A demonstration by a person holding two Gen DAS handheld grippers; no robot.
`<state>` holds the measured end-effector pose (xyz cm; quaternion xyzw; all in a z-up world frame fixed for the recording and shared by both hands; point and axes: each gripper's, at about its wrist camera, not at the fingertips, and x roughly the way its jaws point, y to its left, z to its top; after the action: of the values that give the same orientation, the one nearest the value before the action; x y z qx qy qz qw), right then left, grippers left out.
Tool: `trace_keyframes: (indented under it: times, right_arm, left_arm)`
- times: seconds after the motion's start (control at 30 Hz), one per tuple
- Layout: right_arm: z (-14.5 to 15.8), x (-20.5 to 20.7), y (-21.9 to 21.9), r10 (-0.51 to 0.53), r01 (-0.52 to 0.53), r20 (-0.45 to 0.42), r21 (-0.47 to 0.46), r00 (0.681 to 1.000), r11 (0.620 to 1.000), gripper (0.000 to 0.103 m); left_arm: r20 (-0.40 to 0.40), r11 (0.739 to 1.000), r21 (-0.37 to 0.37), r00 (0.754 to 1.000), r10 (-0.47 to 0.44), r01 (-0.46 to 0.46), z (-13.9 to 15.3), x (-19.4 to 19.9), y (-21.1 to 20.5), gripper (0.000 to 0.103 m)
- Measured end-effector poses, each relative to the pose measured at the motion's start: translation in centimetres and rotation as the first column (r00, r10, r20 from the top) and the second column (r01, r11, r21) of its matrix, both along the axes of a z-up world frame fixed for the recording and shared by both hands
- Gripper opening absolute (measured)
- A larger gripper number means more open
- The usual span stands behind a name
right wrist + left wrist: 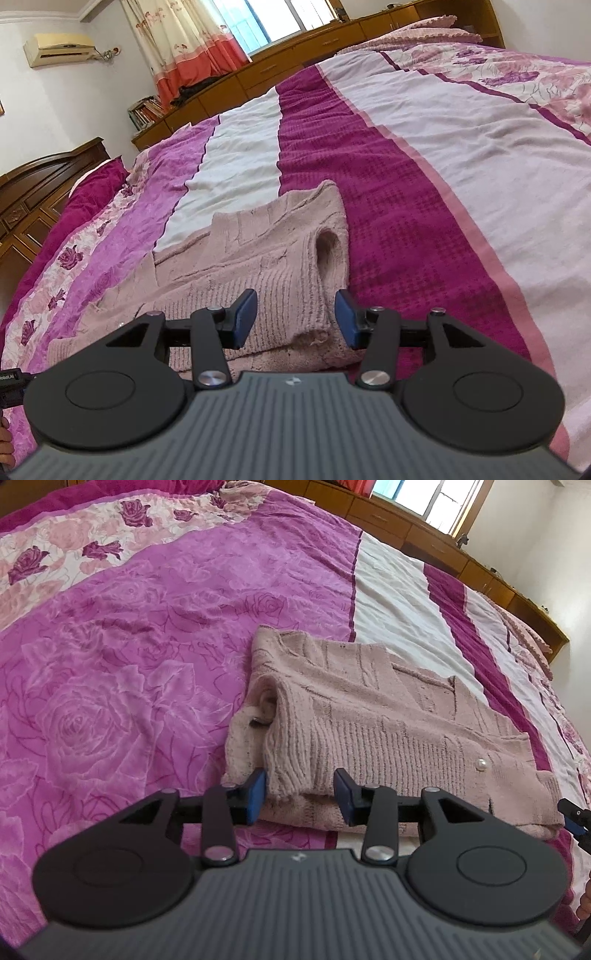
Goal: Fold small clothes
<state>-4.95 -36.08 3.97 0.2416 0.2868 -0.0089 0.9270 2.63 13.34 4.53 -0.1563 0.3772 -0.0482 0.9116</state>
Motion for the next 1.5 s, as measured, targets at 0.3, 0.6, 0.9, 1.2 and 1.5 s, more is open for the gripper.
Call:
trace_keyframes:
  times: [0.3,0.6,0.9,1.2,1.5]
  right_arm:
    - [-0.3,0.7,0.2,0.026,-0.026,-0.014,-0.001,1.000,1.000,0.055]
    - [-0.5,0.8,0.2,0.028,-0.028,-0.024,0.003,0.999,1.000,0.055]
    - [-0.4,0.4,-0.2,0.008,-0.007,-0.017,0.073,1.000,0.997,0.055]
    - [0.6,-0.7,0.6,-0.002,0.002,0.020,0.040,1.000,0.999,0.055]
    - [0.0,-0.1,1.3,0.012,-0.012,0.001,-0.011,1.000,1.000,0.055]
  left_arm:
    - [-0.010,0.999,0.039,1.000,0.001,-0.001,0.0,0.6,-0.7,0.042]
    - [-0.024,0.997,0.075,1.000,0.000,0.002,-0.3,1.0,-1.2,0.042]
    - [-0.020,0.995,0.099,1.000,-0.005,0.007,-0.2,0.9,-1.4,0.042]
    - [-0.005,0.994,0.107,1.000,0.018,-0.017,0.1,0.6,-1.2,0.042]
    - [0.010,0.992,0.121,1.000,0.021,-0.022,0.6,0.4,-1.2,0.042]
